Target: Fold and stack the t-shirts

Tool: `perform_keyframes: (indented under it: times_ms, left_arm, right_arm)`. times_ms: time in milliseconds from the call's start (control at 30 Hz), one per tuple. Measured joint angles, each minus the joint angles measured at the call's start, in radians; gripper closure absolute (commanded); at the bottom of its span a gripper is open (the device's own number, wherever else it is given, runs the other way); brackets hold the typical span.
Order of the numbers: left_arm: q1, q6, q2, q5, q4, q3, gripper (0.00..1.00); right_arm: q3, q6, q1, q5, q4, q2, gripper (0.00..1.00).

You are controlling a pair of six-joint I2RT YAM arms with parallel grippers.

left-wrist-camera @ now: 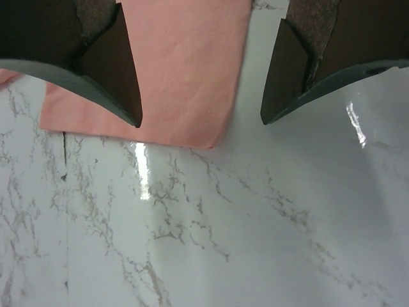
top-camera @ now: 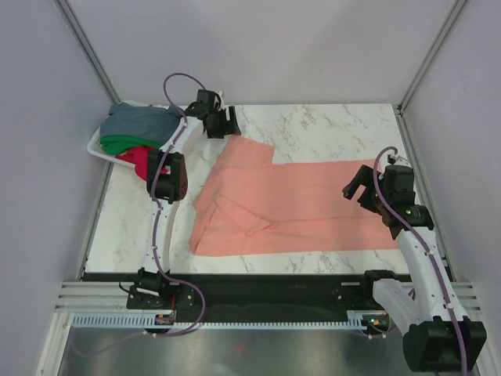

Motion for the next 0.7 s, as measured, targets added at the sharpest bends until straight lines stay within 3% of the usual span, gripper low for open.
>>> perform_keyframes:
  times_ms: [133,267,367,500,533,567,633,700]
  left_arm:
    - [-0.011,0.002,0.014,0.023,0.017,0.012,0.22]
    - [-0.013,0.004,0.024,0.027,0.023,0.019,0.47]
    - [-0.013,0.006,0.032,0.038,0.024,0.019,0.58]
    - [-0.013,0.01,0.036,0.048,0.027,0.019,0.63]
    - [-0.013,0.013,0.037,0.05,0.028,0.019,0.67]
    - [-0.013,0.014,0.037,0.053,0.028,0.019,0.82]
    - [-0.015,0.024,0.039,0.058,0.023,0.018,0.98]
    - [-0.019,0.032,0.039,0.059,0.022,0.016,0.98]
  right_arm:
    - [-0.008,0.008,0.036,0.027,-0.026,-0.02,0.02]
    - [-0.007,0.011,0.054,0.054,-0.028,-0.025,0.02]
    - [-0.001,0.016,0.054,0.078,-0.029,0.013,0.02]
    - [0.039,0.028,0.054,0.092,-0.023,0.113,0.02]
    - [0.053,0.034,0.054,0.095,-0.022,0.136,0.02]
    - [0.063,0.035,0.054,0.098,-0.019,0.15,0.02]
    - [0.089,0.041,0.055,0.108,-0.012,0.178,0.02]
    - [0.111,0.043,0.055,0.122,-0.002,0.205,0.02]
